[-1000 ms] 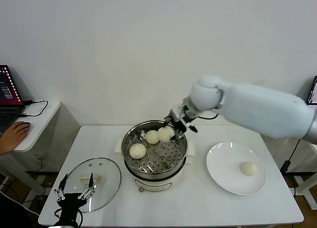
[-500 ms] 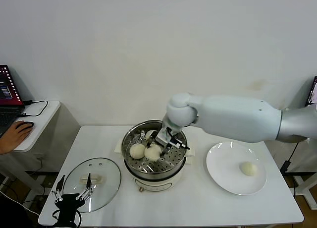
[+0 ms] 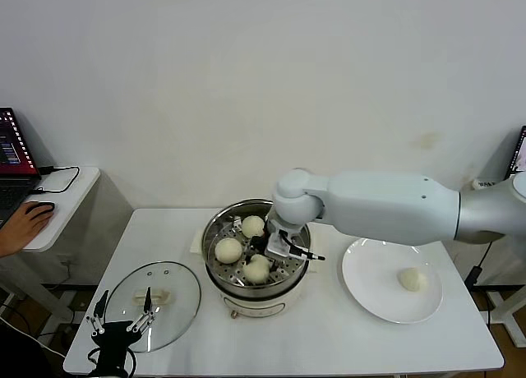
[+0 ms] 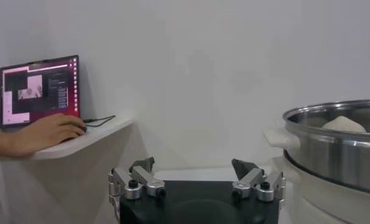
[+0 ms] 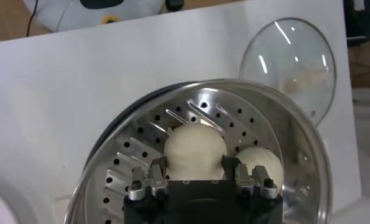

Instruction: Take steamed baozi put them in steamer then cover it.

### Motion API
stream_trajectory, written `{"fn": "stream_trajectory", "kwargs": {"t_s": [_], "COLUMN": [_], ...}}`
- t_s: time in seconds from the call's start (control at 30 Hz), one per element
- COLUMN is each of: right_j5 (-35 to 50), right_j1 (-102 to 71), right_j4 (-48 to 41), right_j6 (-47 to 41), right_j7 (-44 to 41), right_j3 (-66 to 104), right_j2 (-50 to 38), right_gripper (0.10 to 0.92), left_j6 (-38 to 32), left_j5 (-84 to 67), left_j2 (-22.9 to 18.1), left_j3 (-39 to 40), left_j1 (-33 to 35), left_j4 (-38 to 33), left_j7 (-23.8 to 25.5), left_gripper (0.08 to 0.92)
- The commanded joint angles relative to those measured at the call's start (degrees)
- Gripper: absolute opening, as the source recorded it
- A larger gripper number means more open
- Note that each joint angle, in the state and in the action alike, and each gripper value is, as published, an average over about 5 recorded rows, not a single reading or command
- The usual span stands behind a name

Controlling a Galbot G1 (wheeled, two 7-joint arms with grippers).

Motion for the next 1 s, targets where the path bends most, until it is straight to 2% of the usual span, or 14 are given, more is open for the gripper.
{"fn": "stream_trajectory", "kwargs": {"t_s": [0.03,0.13,0.23,0.4,0.7,0.83,1.0], "right_j5": [-1.4,0.4,4.9,10.9,17.4,13.6,5.9], "right_j1": [0.4,1.6,3.9,7.9,8.2,2.7,-10.0], "right_j4": [-0.7,-1.5,-1.3,-0.7,5.1,5.8,2.0], "right_j6": [2.2,0.8,-5.0,-21.0,-39.2,-40.9,-34.6], "right_j7": [1.7,1.7,0.3,-1.4,-2.5,-2.7,-5.9], "right_j3": [0.7,2.0,3.3,4.1,2.3,4.3,14.0], "right_j2": [-0.6,-2.4,-5.8,-12.8,-29.7,-35.7,-40.0], "right_gripper": [0.711,0.784,0.817,0.822,0.823,0.823,0.823], "left_j6": [0.2,0.2,0.3,0.7,1.2,1.2,1.3], "left_j5": [0.0,0.0,0.0,-0.4,-0.9,-0.9,-0.9], "left_j2": [0.2,0.4,0.7,1.4,2.5,2.7,3.0], "left_j3": [0.0,0.1,0.1,-0.3,0.1,0.3,0.3], "left_j1": [-0.2,-0.3,-0.4,-0.9,-1.7,-2.0,-2.1], "left_j4": [0.0,0.0,-0.1,-0.5,-0.4,-0.3,-0.4], "left_j7": [0.0,0.1,0.1,0.2,0.3,0.3,0.4], "left_gripper": [0.823,0.823,0.823,0.823,0.823,0.823,0.823]}}
